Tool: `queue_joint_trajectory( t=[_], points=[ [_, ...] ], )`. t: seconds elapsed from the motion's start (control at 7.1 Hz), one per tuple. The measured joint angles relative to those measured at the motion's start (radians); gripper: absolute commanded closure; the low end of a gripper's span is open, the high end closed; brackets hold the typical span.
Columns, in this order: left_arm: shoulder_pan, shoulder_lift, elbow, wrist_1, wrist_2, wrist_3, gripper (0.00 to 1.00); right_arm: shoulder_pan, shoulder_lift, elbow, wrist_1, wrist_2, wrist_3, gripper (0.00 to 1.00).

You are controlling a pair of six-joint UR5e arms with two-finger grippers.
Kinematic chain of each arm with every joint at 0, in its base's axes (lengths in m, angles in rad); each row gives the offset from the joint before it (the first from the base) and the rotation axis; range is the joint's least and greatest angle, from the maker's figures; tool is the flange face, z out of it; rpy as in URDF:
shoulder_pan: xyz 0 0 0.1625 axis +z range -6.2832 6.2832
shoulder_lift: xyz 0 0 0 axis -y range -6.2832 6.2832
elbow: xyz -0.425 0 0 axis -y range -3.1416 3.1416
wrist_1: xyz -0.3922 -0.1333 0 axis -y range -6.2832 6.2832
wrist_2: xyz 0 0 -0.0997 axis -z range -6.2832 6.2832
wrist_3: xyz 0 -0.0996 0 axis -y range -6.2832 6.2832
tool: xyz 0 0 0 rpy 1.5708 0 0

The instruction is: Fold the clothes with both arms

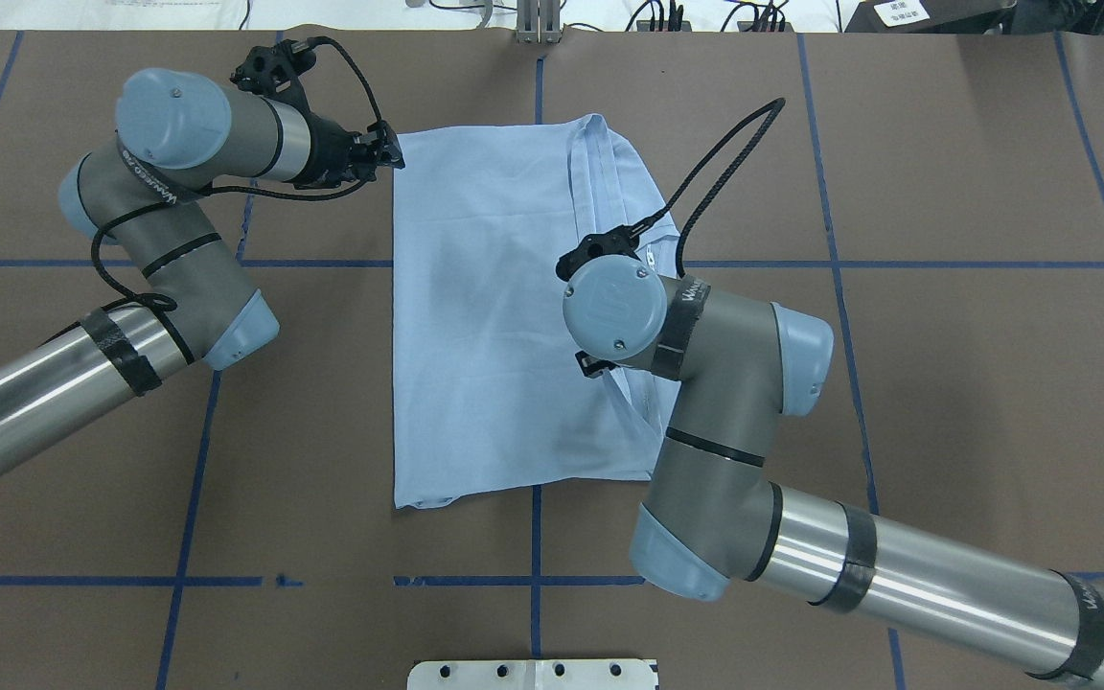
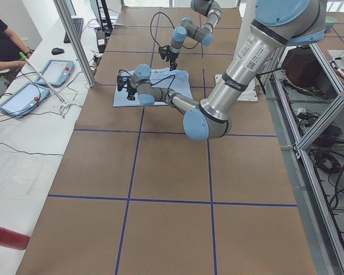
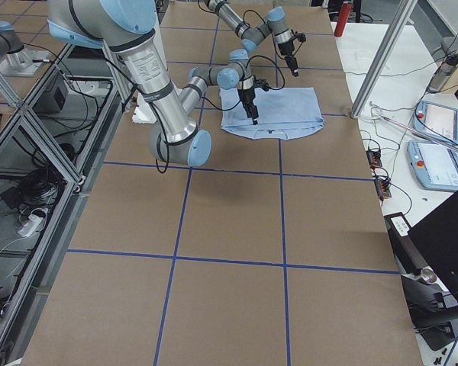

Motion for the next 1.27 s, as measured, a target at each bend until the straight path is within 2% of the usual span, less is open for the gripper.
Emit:
queue_joint_trajectory(
  t=[0.28, 1.27],
  points=[
    [0.002, 0.006, -0.014, 0.008, -0.004, -0.001, 0.50, 0.001, 0.015, -0.060, 0.064, 0.007, 0.018, 0.14],
    [0.006, 0.007, -0.018, 0.009, -0.004, -0.008, 0.48, 0.014, -0.003, -0.058, 0.067, 0.058, 0.027, 0.14]
  ],
)
